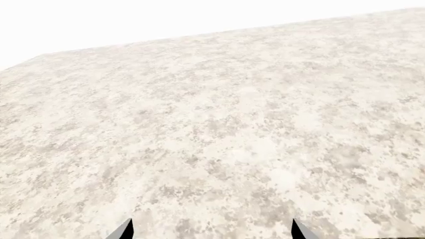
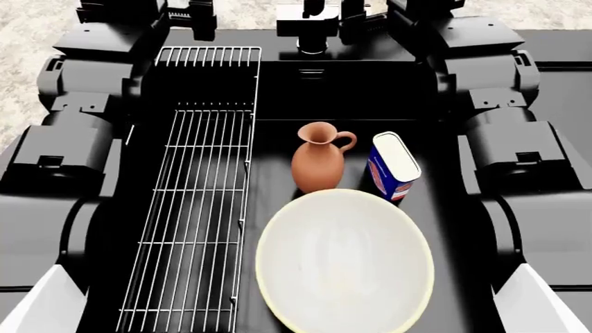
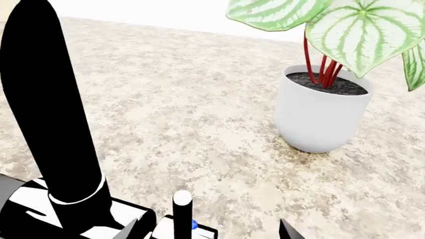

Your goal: Pick the jug and bowl and place them in the sink. Then turn on the water.

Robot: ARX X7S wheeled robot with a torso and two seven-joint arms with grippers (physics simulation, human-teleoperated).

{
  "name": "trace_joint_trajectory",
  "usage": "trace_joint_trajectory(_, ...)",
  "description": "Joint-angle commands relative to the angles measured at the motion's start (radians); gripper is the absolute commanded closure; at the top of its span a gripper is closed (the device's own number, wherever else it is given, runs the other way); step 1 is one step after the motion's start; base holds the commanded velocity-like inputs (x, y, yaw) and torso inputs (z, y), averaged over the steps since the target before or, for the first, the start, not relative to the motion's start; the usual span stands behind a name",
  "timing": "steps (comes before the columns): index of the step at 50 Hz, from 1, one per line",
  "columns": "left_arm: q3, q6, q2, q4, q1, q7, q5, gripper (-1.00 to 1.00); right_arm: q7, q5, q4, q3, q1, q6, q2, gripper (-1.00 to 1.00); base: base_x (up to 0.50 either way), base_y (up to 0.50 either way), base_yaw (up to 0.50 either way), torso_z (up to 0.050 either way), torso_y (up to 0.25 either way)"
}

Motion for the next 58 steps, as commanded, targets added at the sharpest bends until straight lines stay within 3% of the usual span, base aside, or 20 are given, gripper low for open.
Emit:
trace_joint_trajectory(1,-0.013,0.001,-0.002,0.0,-0.004,0.002,0.008,-1.0,0.011,-0.002,0.0,0.002,0.005,-0.003,0.0,-1.0,0.0,0.0,0.0,0.0,0.0)
trace_joint_trajectory(58,-0.013,-0.002,0.002,0.001,-0.028,0.006,0.02,-1.0,0.136,0.005,0.0,0.111,-0.006,0.02,0.07,-1.0,0.0,0.0,0.0,0.0,0.0)
